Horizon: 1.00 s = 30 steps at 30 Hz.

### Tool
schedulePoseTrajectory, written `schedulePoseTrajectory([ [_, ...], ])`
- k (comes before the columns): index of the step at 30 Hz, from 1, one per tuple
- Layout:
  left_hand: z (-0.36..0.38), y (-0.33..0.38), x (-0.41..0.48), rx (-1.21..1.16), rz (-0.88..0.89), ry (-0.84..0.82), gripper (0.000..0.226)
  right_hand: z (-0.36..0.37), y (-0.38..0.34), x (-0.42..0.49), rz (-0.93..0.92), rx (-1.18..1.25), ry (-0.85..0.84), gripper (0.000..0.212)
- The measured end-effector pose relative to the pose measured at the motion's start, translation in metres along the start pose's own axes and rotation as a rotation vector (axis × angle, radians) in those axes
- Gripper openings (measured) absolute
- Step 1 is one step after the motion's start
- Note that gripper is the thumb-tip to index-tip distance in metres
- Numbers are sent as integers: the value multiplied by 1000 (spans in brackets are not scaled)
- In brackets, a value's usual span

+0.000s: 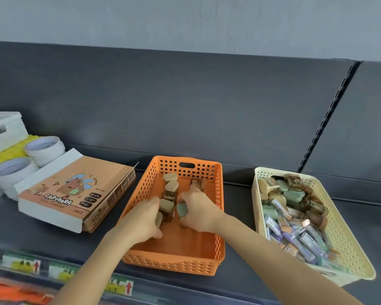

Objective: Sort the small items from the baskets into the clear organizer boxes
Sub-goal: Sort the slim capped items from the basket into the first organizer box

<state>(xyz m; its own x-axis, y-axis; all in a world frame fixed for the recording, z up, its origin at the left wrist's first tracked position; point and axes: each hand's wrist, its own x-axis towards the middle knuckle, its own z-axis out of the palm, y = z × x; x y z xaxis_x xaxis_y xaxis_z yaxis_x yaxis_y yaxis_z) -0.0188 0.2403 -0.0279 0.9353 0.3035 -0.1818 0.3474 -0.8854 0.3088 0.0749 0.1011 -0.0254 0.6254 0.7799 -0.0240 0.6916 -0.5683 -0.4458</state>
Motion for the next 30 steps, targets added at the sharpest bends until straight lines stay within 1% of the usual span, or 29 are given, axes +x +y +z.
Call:
schedulePoseTrajectory([
  [3,-6,-2,-2,-35,13,28,50,2,0,1,-8,-29,-35,37],
  [5,-11,-1,-5,-68,33,69,56,1,1,0,-24,-39,-35,38],
  [9,-20,15,-11,-94,82,159,64,-20,6,-12,-80,39,62,48],
  [11,-20,28,-13,-111,120,182,64,-38,13,-24,-66,82,133,50],
  [15,-17,62,-12,-122,201,219,57,-65,40,-47,39,154,272,43],
  [19,-8,100,-4,-124,267,234,55,-78,76,-77,168,202,347,51],
  [22,0,129,-1,-130,345,239,54,-84,102,-101,258,188,405,47],
  [26,15,166,3,-151,455,196,51,-93,132,-134,364,189,473,43],
  [30,30,195,10,-169,513,126,48,-96,165,-157,471,151,530,41],
])
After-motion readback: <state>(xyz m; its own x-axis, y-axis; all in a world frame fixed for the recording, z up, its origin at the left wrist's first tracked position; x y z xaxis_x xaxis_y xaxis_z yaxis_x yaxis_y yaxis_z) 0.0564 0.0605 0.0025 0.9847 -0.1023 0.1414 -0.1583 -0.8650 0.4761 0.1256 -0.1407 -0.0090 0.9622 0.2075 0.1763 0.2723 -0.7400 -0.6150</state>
